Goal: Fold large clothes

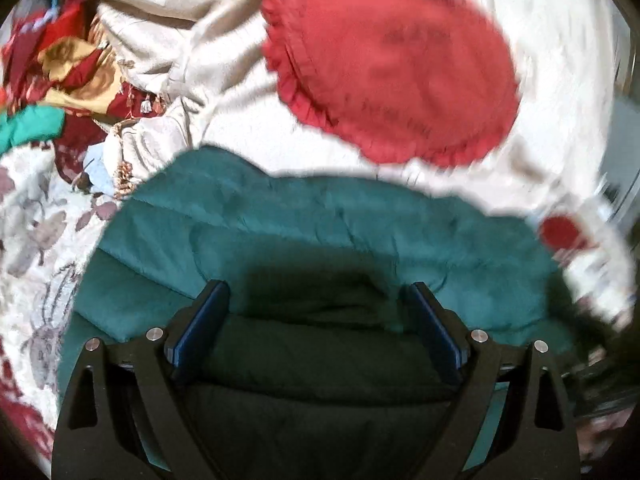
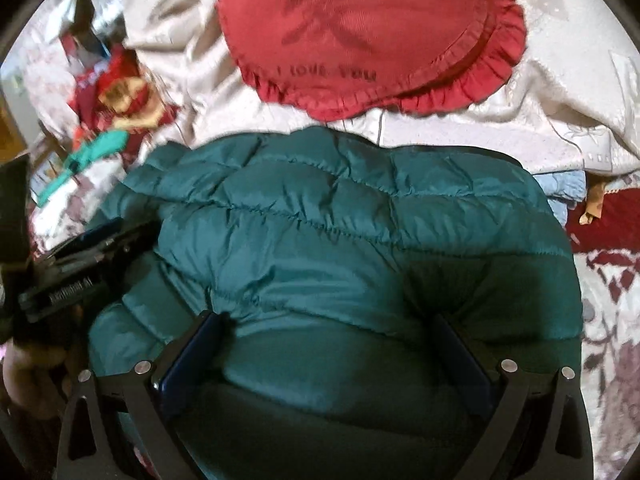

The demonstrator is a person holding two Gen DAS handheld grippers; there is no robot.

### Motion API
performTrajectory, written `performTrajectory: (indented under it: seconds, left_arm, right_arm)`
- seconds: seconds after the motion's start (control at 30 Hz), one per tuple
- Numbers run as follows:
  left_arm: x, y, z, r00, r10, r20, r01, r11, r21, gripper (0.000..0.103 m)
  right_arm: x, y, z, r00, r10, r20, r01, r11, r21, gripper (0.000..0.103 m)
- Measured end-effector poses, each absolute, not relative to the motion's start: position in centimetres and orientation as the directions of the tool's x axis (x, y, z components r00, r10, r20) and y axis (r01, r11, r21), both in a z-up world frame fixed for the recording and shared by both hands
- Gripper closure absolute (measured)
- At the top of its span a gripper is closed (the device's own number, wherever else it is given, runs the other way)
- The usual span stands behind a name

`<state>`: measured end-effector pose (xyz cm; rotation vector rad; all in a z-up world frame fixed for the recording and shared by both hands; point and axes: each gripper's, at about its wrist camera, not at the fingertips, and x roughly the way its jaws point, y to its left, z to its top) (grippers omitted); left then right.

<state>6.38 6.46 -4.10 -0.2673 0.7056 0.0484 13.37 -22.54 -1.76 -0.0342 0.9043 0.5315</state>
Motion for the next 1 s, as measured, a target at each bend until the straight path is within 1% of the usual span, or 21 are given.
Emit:
performTrajectory:
  seconds: [0.07, 0.1, 0.2, 0.27, 0.3, 0.33, 0.4, 0.5, 0.53, 0.57, 0.6, 0.63, 0.67, 0.7, 0.73, 0.77, 0.83, 0.9, 0.97, 1.0]
  left_arm:
    - [6.0, 9.3, -2.4, 0.773, -0.018, -0.635, -0.169, 0.958, -0.232, 0.012]
    - [6.2, 11.3, -1.7, 0.767, -0.009, -0.642, -0.187, 0.953, -0.237, 0.012]
    - [7.9, 16.6, -1.8, 0.717, -0.026, -0.696, -0.207, 0.946, -0.249, 0.012]
    - [9.6, 19.5, -3.6, 0.661, -0.106, -0.743, -0.203, 0.928, -0.313, 0.012]
    - [10.5, 20.9, -5.2, 0.622, -0.177, -0.762, -0.214, 0.898, -0.383, 0.012]
    - [11.0, 21.8, -6.6, 0.599, -0.252, -0.76, -0.216, 0.863, -0.457, 0.012]
    - [11.7, 22.3, -8.5, 0.574, -0.38, -0.725, -0.188, 0.801, -0.569, 0.012]
    - [12.3, 22.1, -9.9, 0.572, -0.434, -0.696, -0.16, 0.773, -0.614, 0.012]
    - [12.4, 22.2, -10.1, 0.58, -0.44, -0.686, -0.157, 0.766, -0.624, 0.014]
    - [12.4, 22.2, -10.1, 0.596, -0.436, -0.674, -0.152, 0.763, -0.628, 0.017]
    - [12.3, 22.1, -10.0, 0.607, -0.432, -0.667, -0.136, 0.77, -0.623, 0.026]
    - [12.0, 21.8, -9.9, 0.618, -0.414, -0.668, -0.126, 0.787, -0.604, 0.035]
    - [11.9, 21.9, -9.8, 0.625, -0.399, -0.671, -0.122, 0.799, -0.589, 0.039]
    - [11.5, 21.7, -9.7, 0.64, -0.381, -0.668, -0.115, 0.811, -0.573, 0.047]
    - [11.2, 21.6, -9.6, 0.649, -0.367, -0.666, -0.112, 0.82, -0.562, 0.051]
    - [11.0, 21.4, -9.5, 0.659, -0.343, -0.669, -0.111, 0.836, -0.538, 0.051]
    - [10.9, 20.8, -9.5, 0.673, -0.291, -0.68, -0.111, 0.869, -0.482, 0.051]
    - [10.7, 20.0, -9.5, 0.678, -0.238, -0.695, -0.115, 0.9, -0.42, 0.051]
    - [10.8, 19.7, -9.7, 0.679, -0.216, -0.702, -0.119, 0.911, -0.396, 0.05]
    - [10.8, 19.6, -9.8, 0.68, -0.208, -0.704, -0.122, 0.914, -0.388, 0.049]
  right_arm:
    - [12.7, -23.1, -1.9, 0.508, 0.454, -0.732, -0.47, 0.858, 0.206, 0.0]
    - [12.7, -23.0, -1.8, 0.5, 0.448, -0.741, -0.473, 0.858, 0.2, 0.0]
    - [12.8, -22.7, -1.3, 0.478, 0.438, -0.761, -0.479, 0.857, 0.192, 0.0]
    - [13.0, -22.4, -1.3, 0.467, 0.431, -0.772, -0.492, 0.852, 0.179, 0.0]
    - [13.0, -22.4, -1.2, 0.463, 0.43, -0.775, -0.496, 0.85, 0.176, 0.0]
    - [13.0, -22.4, -1.3, 0.458, 0.429, -0.779, -0.501, 0.848, 0.173, 0.0]
    - [13.1, -22.4, -1.3, 0.449, 0.429, -0.784, -0.507, 0.845, 0.172, 0.0]
    - [12.8, -22.6, -1.2, 0.442, 0.432, -0.786, -0.521, 0.837, 0.167, 0.0]
    - [12.6, -22.7, -1.2, 0.441, 0.433, -0.786, -0.526, 0.835, 0.165, 0.0]
    - [12.5, -22.8, -1.1, 0.438, 0.434, -0.787, -0.534, 0.83, 0.161, 0.0]
    - [12.4, -22.8, -1.1, 0.437, 0.434, -0.788, -0.538, 0.828, 0.158, 0.0]
    - [12.4, -22.9, -0.9, 0.434, 0.435, -0.789, -0.542, 0.826, 0.157, 0.002]
    - [12.4, -23.2, -0.3, 0.435, 0.439, -0.786, -0.544, 0.824, 0.159, 0.008]
    - [12.2, -24.2, 0.9, 0.474, 0.462, -0.749, -0.538, 0.826, 0.169, 0.016]
    - [12.2, -25.8, 2.3, 0.526, 0.483, -0.7, -0.515, 0.836, 0.19, 0.016]
    - [12.3, -27.9, 3.5, 0.582, 0.483, -0.654, -0.474, 0.855, 0.21, 0.016]
    - [13.2, -32.1, 4.3, 0.654, 0.43, -0.622, -0.357, 0.901, 0.247, 0.01]
    - [14.9, -35.9, 3.4, 0.647, 0.415, -0.64, -0.263, 0.909, 0.324, 0.01]
    - [16.4, -39.0, 1.9, 0.636, 0.394, -0.663, -0.166, 0.909, 0.382, 0.01]
    - [17.1, -40.2, 1.1, 0.628, 0.411, -0.661, -0.138, 0.895, 0.425, 0.01]
